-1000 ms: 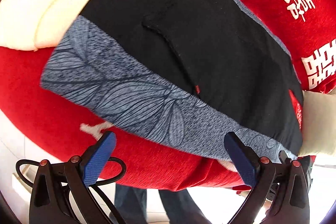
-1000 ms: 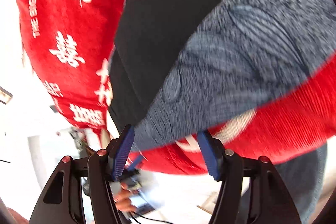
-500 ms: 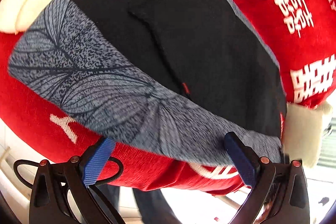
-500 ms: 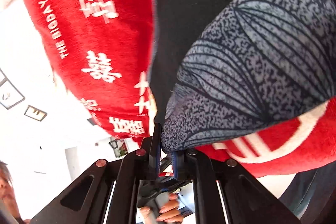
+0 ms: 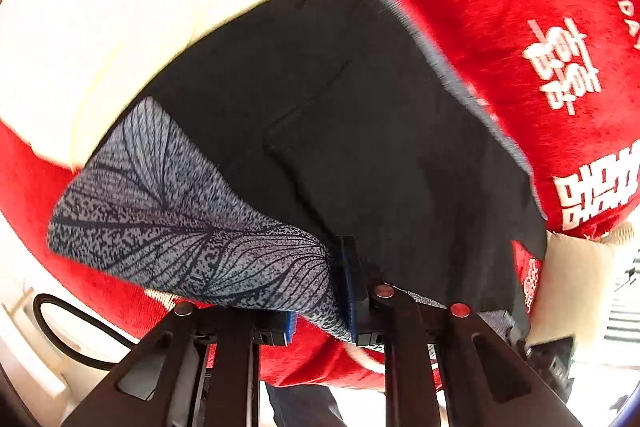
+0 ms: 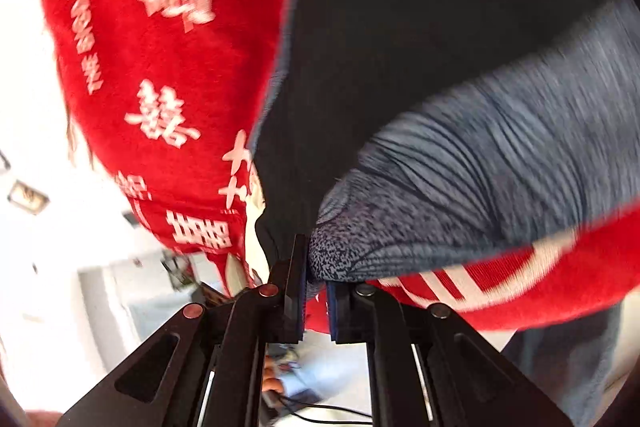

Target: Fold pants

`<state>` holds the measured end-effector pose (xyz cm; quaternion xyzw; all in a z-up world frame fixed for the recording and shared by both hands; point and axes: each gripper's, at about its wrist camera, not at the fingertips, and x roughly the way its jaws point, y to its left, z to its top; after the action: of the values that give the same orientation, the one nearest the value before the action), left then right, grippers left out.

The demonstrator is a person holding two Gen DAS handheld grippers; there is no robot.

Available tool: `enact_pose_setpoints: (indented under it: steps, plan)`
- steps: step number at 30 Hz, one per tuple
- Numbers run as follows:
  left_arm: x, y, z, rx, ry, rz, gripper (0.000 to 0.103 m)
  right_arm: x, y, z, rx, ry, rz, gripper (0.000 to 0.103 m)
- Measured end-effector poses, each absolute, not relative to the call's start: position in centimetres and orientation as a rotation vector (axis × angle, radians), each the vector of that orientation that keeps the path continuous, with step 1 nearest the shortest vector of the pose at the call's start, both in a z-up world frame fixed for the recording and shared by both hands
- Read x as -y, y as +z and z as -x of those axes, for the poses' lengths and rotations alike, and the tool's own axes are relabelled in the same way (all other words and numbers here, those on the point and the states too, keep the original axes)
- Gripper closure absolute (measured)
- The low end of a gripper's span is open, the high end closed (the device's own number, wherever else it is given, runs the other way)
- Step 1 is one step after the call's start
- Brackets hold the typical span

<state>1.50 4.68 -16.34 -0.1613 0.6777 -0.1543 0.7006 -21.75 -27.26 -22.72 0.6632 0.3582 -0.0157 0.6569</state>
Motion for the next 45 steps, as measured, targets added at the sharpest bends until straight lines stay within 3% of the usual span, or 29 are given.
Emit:
enact_pose_setpoints:
  steps: [9, 14, 21, 25, 27, 29, 31, 32, 38, 41, 43, 45]
  plan:
    - [2.3, -10.9, -10.9, -1.382, -0.389, 0.301, 0.083, 35.6, -15.5, 9.1, -0.906, 0.105, -1.205, 0.094]
    - [6.4, -13.9, -17.9, -1.372, -0.342, 0.25, 0.083, 40.0, -18.1, 1.0, -0.99, 0.104, -1.164, 0.094]
    - [8.7, -19.6, -21.7, -1.446, -0.263, 0.192, 0.078, 43.0, -24.9, -5.6, -1.137, 0.059, -1.113, 0.091]
    - [8.4, -18.5, -21.6, -1.476, -0.277, 0.182, 0.077, 43.8, -27.2, -6.7, -1.179, 0.041, -1.118, 0.09]
    - [8.3, -17.1, -21.2, -1.476, -0.287, 0.174, 0.076, 44.0, -27.1, -6.9, -1.187, 0.057, -1.125, 0.084]
    - [7.5, -15.0, -21.0, -1.413, -0.211, 0.102, 0.035, 44.0, -25.9, -7.2, -1.204, 0.082, -1.095, 0.054]
    - [6.4, -12.8, -21.0, -1.328, -0.151, 0.075, 0.03, 44.2, -24.6, -7.3, -1.199, 0.102, -1.078, 0.034]
    - [6.0, -12.0, -21.1, -1.307, -0.142, 0.054, 0.03, 44.6, -23.5, -7.3, -1.187, 0.093, -1.062, 0.03]
    - [8.6, -15.1, -18.9, -1.359, -0.149, -0.15, 0.03, 42.9, -18.7, -5.6, -1.15, 0.142, -0.91, 0.03]
    - [11.2, -19.4, -17.0, -1.405, -0.132, -0.28, 0.03, 40.2, -20.8, -4.5, -1.267, 0.16, -0.83, 0.03]
    - [12.1, -20.5, -15.7, -1.342, -0.091, -0.361, 0.02, 39.0, -23.1, -3.8, -1.361, 0.096, -0.716, 0.03]
    - [12.6, -20.3, -15.4, -1.333, -0.089, -0.392, 0.02, 39.3, -24.0, -2.9, -1.37, 0.044, -0.674, 0.046]
